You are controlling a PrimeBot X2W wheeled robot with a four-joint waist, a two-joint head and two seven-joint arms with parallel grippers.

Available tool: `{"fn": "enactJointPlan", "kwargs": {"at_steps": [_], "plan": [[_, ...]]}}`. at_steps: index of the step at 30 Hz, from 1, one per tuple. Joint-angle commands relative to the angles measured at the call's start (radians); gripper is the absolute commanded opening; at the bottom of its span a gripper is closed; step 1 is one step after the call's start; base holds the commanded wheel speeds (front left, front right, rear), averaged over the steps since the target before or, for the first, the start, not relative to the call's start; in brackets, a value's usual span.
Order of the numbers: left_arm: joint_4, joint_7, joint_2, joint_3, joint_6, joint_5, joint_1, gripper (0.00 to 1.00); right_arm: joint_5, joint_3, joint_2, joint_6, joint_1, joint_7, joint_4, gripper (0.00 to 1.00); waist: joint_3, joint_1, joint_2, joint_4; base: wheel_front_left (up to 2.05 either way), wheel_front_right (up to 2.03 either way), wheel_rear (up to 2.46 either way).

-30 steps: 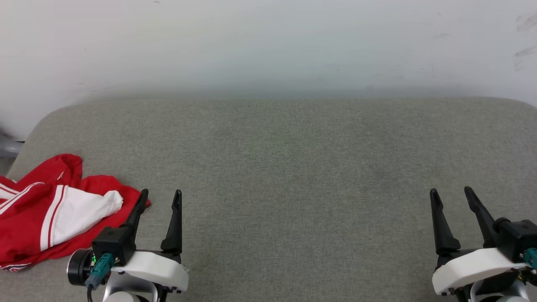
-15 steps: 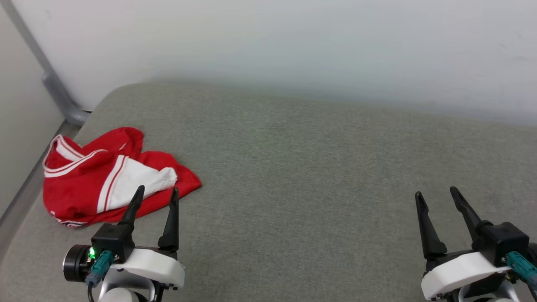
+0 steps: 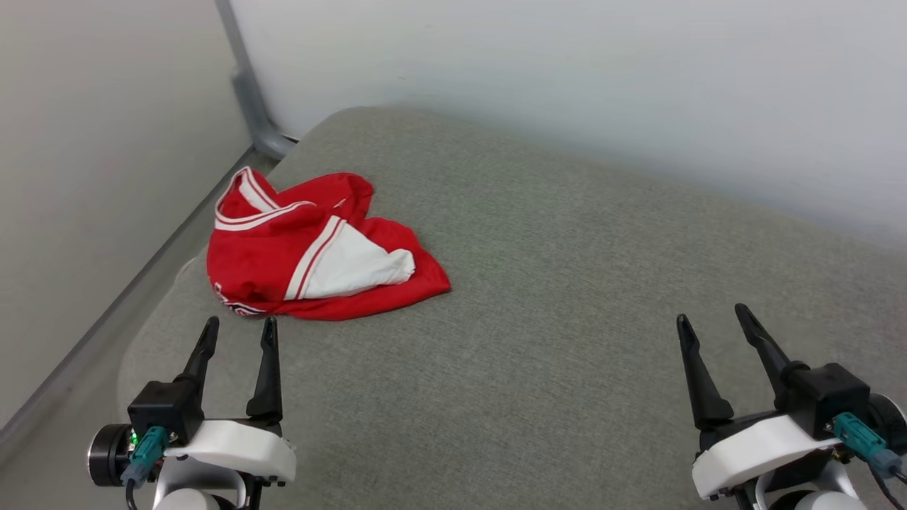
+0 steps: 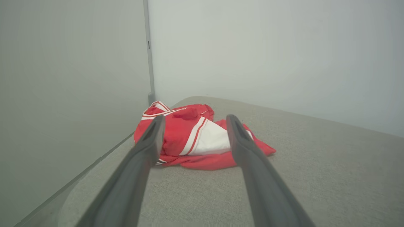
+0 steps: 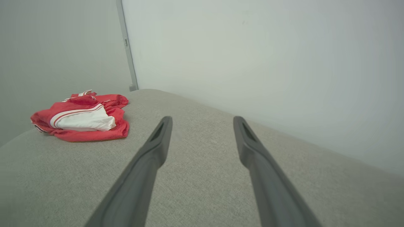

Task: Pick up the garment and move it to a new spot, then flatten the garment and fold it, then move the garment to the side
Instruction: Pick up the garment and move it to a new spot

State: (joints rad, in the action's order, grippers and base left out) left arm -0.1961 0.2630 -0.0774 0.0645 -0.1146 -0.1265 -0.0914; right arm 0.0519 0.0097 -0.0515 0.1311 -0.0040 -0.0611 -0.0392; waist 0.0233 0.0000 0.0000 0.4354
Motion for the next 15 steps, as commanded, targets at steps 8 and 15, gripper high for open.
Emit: {"fn": "enactJointPlan", "kwargs": {"at_steps": [8,15], "plan": [[-0.012,0.003,0.008,0.021,-0.006,-0.003,0.007,1.00,-0.007,0.007,0.002,-0.001,-0.024,-0.008,0.009,1.00,0.010,0.0000,0.0000,0.082,0.00,0.00,0.00],[-0.020,0.003,0.007,0.029,-0.010,0.003,-0.020,1.00,-0.020,0.011,0.002,-0.001,-0.040,-0.007,0.008,1.00,0.027,0.0000,0.0000,0.094,0.00,0.00,0.00]]}}
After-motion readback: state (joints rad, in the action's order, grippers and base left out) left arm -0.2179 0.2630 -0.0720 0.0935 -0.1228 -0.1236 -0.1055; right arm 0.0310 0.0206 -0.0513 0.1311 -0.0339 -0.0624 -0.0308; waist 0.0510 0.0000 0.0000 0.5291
